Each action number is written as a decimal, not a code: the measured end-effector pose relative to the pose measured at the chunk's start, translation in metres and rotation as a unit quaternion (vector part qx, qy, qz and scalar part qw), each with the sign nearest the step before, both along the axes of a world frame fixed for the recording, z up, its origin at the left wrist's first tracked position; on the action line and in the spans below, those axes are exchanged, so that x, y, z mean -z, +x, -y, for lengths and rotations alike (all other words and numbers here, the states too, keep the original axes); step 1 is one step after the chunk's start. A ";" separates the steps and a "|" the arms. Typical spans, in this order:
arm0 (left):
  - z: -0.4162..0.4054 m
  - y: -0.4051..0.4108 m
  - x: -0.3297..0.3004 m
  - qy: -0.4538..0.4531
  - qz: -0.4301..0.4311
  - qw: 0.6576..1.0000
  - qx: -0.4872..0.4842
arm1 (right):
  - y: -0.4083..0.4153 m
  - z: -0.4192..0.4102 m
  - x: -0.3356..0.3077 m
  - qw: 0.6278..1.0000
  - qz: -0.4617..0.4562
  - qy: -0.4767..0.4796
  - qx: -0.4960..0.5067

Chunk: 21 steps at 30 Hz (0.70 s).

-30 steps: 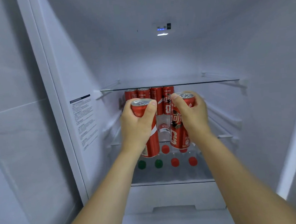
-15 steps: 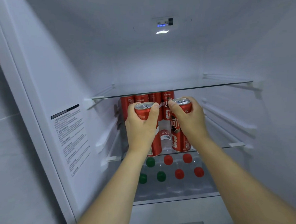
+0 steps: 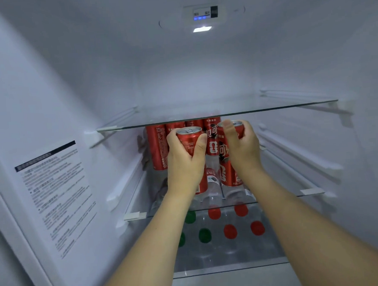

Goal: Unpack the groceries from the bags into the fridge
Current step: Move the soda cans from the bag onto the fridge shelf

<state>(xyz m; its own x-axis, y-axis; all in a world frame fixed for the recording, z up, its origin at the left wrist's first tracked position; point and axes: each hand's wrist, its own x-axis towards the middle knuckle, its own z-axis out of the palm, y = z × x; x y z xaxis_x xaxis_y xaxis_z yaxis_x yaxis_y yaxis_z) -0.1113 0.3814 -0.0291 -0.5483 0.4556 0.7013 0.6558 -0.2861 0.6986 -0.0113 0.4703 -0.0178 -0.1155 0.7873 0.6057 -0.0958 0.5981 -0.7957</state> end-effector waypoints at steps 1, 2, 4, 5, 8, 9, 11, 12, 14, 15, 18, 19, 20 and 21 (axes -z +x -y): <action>-0.003 -0.001 -0.001 -0.012 -0.006 1.000 0.006 | -0.003 -0.004 0.001 1.000 0.000 0.001 0.000; -0.006 -0.002 -0.002 -0.024 -0.009 1.000 0.012 | -0.006 -0.006 0.002 1.000 0.001 0.002 -0.001; -0.013 -0.005 -0.003 -0.046 -0.016 0.999 0.022 | -0.012 -0.012 0.003 1.000 0.004 0.006 -0.007; -0.016 -0.006 -0.003 -0.055 -0.020 0.998 0.023 | -0.014 -0.015 0.004 1.000 0.006 0.008 -0.010; -0.026 -0.010 -0.002 -0.070 -0.033 0.997 0.011 | -0.022 -0.027 0.005 1.000 0.016 0.018 -0.013; -0.030 -0.011 -0.002 -0.076 -0.039 0.996 -0.001 | -0.025 -0.031 0.006 0.999 0.021 0.021 -0.013; -0.038 -0.014 -0.003 -0.103 -0.053 0.992 -0.049 | -0.029 -0.038 0.007 0.999 0.027 0.023 -0.013; -0.041 -0.016 -0.003 -0.119 -0.057 0.988 -0.074 | -0.032 -0.041 0.008 0.999 0.029 0.023 -0.012; -0.046 -0.017 -0.004 -0.134 -0.063 0.984 -0.099 | -0.035 -0.045 0.008 0.999 0.033 0.022 -0.009; -0.049 -0.017 -0.003 -0.134 -0.063 0.983 -0.106 | -0.036 -0.047 0.008 0.999 0.035 0.022 -0.009; -0.058 -0.017 -0.002 -0.132 -0.055 0.983 -0.116 | -0.039 -0.054 0.008 0.999 0.049 0.020 -0.011; -0.061 -0.017 -0.002 -0.130 -0.052 0.983 -0.117 | -0.040 -0.055 0.007 0.998 0.053 0.020 -0.012; -0.063 -0.017 -0.002 -0.126 -0.053 0.983 -0.119 | -0.040 -0.057 0.007 0.998 0.057 0.022 -0.012; -0.065 -0.017 -0.001 -0.120 -0.058 0.983 -0.125 | -0.041 -0.058 0.007 0.998 0.058 0.025 -0.013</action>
